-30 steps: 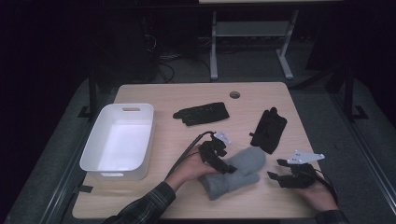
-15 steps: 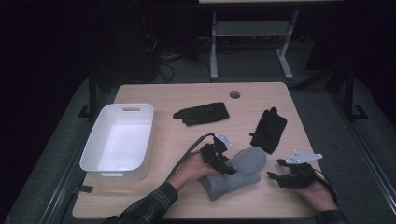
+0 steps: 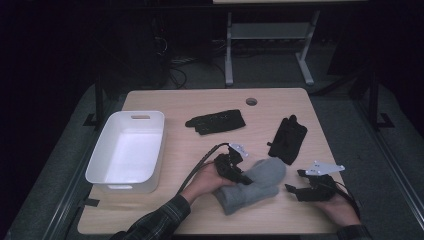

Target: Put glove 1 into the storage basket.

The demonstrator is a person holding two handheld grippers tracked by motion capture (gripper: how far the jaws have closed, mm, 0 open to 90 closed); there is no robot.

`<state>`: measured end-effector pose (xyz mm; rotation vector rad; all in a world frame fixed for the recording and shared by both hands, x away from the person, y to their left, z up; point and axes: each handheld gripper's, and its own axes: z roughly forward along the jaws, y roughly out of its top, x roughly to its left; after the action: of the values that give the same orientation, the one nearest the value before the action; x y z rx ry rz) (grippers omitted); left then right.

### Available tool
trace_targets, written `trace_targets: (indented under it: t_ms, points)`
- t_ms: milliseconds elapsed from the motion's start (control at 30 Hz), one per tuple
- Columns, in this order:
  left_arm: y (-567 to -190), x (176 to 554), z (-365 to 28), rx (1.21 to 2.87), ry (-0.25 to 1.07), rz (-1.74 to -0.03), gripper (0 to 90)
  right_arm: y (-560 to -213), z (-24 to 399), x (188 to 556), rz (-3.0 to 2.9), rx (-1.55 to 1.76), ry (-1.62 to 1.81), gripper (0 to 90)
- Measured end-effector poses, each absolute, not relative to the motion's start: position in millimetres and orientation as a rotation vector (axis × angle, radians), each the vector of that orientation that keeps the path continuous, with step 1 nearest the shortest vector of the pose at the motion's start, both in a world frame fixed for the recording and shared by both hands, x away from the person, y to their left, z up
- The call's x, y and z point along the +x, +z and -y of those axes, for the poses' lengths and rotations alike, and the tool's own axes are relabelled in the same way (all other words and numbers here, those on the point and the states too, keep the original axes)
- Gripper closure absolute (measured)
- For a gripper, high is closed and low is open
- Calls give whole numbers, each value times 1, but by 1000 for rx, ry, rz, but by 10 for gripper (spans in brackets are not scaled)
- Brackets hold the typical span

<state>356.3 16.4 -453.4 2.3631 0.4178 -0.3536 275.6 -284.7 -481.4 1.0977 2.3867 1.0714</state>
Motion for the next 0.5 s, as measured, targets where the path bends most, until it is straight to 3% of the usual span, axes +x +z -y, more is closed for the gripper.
trace_targets:
  t_ms: [500]
  points:
    - [-419, 353, -38, 2345, -242, -444, 765, -482, 284, 276, -2398, 1097, 1068, 199]
